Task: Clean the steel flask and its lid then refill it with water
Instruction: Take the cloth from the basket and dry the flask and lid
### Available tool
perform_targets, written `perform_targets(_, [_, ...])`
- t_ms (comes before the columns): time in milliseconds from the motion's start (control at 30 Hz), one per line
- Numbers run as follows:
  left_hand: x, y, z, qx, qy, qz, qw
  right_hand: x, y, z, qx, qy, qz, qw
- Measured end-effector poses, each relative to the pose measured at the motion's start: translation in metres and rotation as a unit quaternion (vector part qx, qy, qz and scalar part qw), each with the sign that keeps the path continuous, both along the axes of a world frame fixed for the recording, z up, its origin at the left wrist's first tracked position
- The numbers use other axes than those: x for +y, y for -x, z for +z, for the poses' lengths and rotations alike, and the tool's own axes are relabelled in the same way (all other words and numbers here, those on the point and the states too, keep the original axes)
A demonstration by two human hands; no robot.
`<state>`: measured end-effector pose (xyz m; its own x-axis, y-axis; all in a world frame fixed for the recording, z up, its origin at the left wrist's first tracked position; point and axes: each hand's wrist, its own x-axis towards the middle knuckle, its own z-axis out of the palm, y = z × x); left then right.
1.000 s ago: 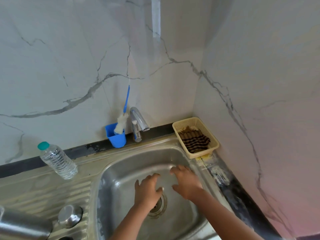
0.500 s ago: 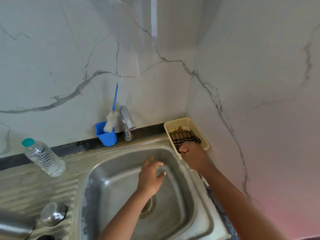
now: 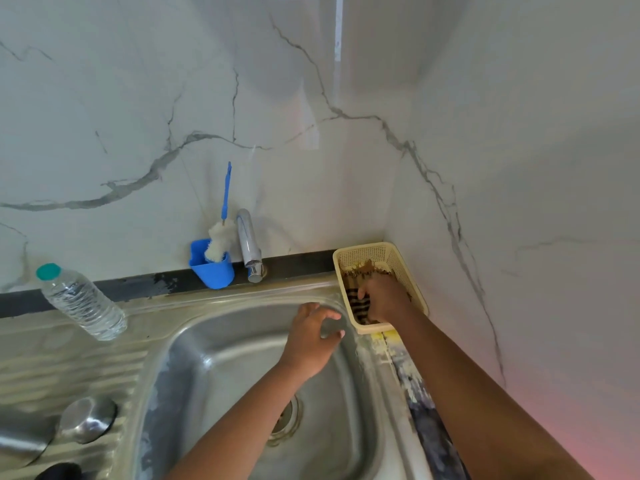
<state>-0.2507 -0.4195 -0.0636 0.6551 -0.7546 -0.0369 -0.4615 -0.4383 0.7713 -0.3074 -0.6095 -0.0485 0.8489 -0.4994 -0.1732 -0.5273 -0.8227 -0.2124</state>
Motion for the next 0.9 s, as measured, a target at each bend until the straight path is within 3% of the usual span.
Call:
perform_targets(100, [0.002, -0.005, -0.006, 0.026, -0.012, 0.028, 0.999, -0.003, -0.002, -0.01, 0.043, 0.057, 0.045, 0.996])
perform_targets(200, [0.005, -0.006, -0.008, 0.043, -0.017, 0.04, 0.998, -0.009, 0.0, -0.017, 0.022, 0.026, 0.033, 0.999])
perform_targets(300, [0.007, -0.006, -0.006, 0.05, -0.014, 0.044, 0.998, -0.015, 0.002, -0.018, -0.065, -0.071, -0.051, 0.994])
perform_targets(400, [0.008, -0.005, 0.001, 0.064, 0.002, 0.043, 0.997, -0.02, 0.004, -0.007, -0.174, -0.134, -0.138, 0.966])
perform_targets(600, [0.009, -0.004, 0.026, 0.1, 0.094, 0.066, 0.988, 0.001, 0.015, 0.071, -0.359, -0.274, -0.174, 0.875])
perform_targets(767, [0.034, -0.003, 0.056, 0.049, 0.211, 0.061, 0.974, 0.055, 0.028, 0.106, -0.355, -0.435, -0.092, 0.822])
perform_targets(900, [0.072, -0.016, 0.085, -0.097, 0.206, 0.001, 0.974, 0.105, 0.033, 0.105, -0.302, -0.542, -0.008, 0.785])
